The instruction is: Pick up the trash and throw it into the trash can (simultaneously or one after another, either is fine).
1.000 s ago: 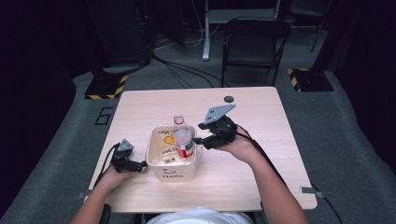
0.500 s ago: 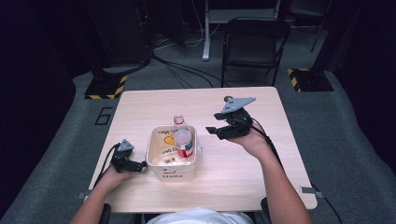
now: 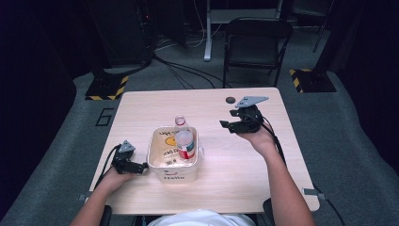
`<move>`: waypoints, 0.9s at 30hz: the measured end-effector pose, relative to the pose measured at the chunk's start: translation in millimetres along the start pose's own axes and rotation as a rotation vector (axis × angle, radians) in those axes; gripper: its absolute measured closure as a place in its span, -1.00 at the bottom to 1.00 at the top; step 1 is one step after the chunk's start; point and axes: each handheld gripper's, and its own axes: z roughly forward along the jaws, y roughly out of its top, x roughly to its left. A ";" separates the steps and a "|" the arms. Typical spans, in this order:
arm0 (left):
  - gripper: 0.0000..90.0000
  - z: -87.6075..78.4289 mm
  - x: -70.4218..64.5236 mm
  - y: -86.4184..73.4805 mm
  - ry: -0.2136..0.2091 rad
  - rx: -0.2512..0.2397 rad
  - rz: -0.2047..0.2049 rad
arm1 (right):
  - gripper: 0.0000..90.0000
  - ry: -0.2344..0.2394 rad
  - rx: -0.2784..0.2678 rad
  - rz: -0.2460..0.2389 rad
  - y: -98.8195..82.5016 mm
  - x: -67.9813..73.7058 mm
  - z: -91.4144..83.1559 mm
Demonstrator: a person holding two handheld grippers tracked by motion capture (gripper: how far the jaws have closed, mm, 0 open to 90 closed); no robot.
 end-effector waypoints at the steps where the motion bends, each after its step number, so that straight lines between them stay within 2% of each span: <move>1: -1.00 0.0 -0.1 0.0 0.000 -0.001 -0.001 | -0.16 -0.011 0.000 0.005 -1.8 -2.5 0.8; 10: -1.00 0.1 -0.1 0.0 0.000 -0.001 -0.001 | -0.17 -0.087 0.049 0.030 -18.9 -19.3 14.3; 15: -1.00 0.0 -0.1 0.0 0.000 -0.001 -0.001 | -0.17 -0.102 0.070 0.051 -29.3 -25.5 23.9; 21: -1.00 0.0 0.0 0.0 0.000 -0.001 0.000 | -0.19 -0.123 0.087 0.029 -35.5 -27.1 31.0; 27: -1.00 0.1 -0.1 0.0 0.000 -0.001 -0.001 | -0.20 -0.136 0.102 0.037 -43.2 -31.1 37.6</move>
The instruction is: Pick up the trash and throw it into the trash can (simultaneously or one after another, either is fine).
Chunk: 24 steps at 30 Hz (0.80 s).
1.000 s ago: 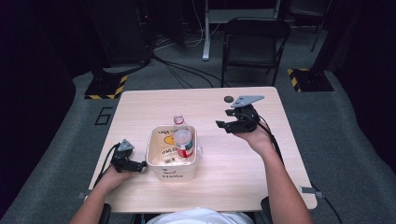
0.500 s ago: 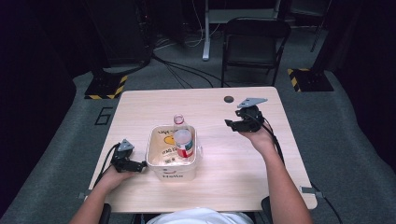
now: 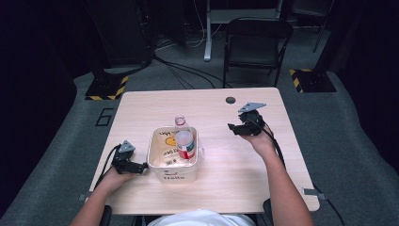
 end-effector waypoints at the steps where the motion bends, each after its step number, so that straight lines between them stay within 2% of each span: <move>1: -1.00 -0.1 0.1 0.0 -0.001 0.001 0.000 | -0.20 -0.002 0.009 0.005 -1.4 -0.5 1.5; 5: -1.00 0.0 0.0 0.0 0.000 0.000 0.000 | -0.20 -0.006 0.018 0.012 -7.5 -3.2 8.0; 10: -1.00 -0.1 -0.1 0.0 0.000 0.000 -0.001 | -0.19 0.007 0.050 0.000 -14.9 -4.7 16.4; 12: -1.00 -0.1 -0.1 0.0 0.001 0.001 0.000 | -0.19 0.007 0.047 -0.005 -16.8 -5.4 18.3; 13: -1.00 -0.1 -0.1 0.0 0.000 0.000 0.000 | -0.20 0.011 0.048 0.008 -18.3 -5.3 19.4; 15: -1.00 -0.1 -0.1 0.0 0.000 0.000 -0.001 | -0.20 0.047 0.048 -0.007 -22.0 -7.8 23.3; 17: -1.00 0.0 -0.2 0.0 0.001 0.000 -0.001 | -0.20 0.061 0.047 -0.002 -23.3 -8.1 24.6; 18: -1.00 -0.1 -0.2 0.0 0.000 0.000 -0.001 | -0.19 0.083 0.042 0.003 -27.6 -9.1 27.1; 24: -1.00 -0.1 -0.2 0.0 0.000 0.000 -0.001 | -0.17 0.102 0.049 0.011 -37.2 -15.2 32.3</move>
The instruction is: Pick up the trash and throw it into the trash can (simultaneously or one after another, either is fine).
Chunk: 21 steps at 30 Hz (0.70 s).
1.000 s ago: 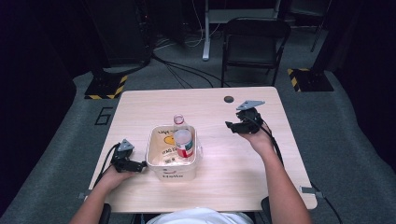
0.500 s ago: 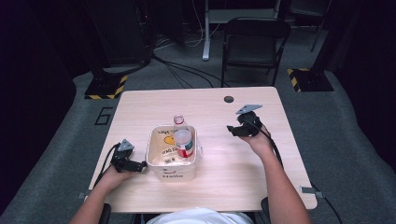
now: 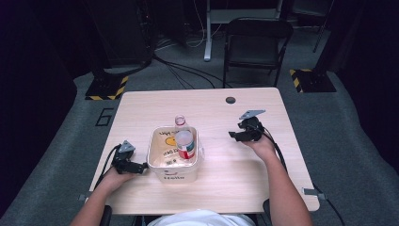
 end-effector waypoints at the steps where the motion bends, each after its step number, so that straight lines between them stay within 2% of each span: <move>1: -1.00 0.0 0.0 0.0 0.000 0.000 0.000 | -0.17 0.000 0.000 0.000 0.0 0.0 0.0; 5: -1.00 0.0 0.0 0.0 0.000 0.000 0.000 | -0.17 -0.005 0.022 0.002 -4.4 -2.8 3.5; 12: -1.00 0.0 0.0 0.0 0.000 0.000 0.000 | -0.18 -0.004 0.066 -0.044 -7.2 1.7 13.9; 21: -1.00 0.0 0.0 0.0 0.000 0.000 0.000 | -0.18 -0.005 0.082 -0.042 -8.2 2.8 18.0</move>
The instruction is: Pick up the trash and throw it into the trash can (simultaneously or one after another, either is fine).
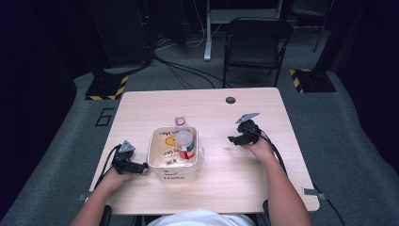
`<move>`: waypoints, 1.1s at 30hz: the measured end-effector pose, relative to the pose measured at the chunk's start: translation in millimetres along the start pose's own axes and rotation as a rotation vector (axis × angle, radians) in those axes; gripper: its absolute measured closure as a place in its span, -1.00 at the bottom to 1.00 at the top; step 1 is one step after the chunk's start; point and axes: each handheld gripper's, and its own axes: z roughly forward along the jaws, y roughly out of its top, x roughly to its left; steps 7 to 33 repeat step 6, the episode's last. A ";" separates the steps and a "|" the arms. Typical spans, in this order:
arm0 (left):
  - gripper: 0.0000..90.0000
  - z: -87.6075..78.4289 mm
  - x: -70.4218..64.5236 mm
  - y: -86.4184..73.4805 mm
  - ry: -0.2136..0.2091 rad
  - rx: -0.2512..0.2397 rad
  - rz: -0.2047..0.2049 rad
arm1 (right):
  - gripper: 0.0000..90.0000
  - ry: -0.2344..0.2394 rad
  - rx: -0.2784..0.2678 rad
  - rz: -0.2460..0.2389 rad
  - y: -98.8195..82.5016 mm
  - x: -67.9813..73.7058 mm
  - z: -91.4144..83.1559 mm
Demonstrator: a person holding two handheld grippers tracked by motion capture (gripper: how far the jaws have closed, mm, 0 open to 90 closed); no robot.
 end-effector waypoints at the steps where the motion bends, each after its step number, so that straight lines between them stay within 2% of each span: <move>1: -1.00 0.0 0.0 0.0 0.000 0.000 0.000 | -0.18 0.000 0.000 0.000 0.0 0.0 0.0; 6: -1.00 1.6 -0.9 0.1 0.003 -0.012 -0.006 | -0.21 0.003 0.008 0.010 -0.9 -0.5 -0.4; 33: -1.00 1.6 -0.9 0.1 0.003 -0.012 -0.006 | -0.21 0.003 0.008 0.010 -0.9 -0.5 -0.4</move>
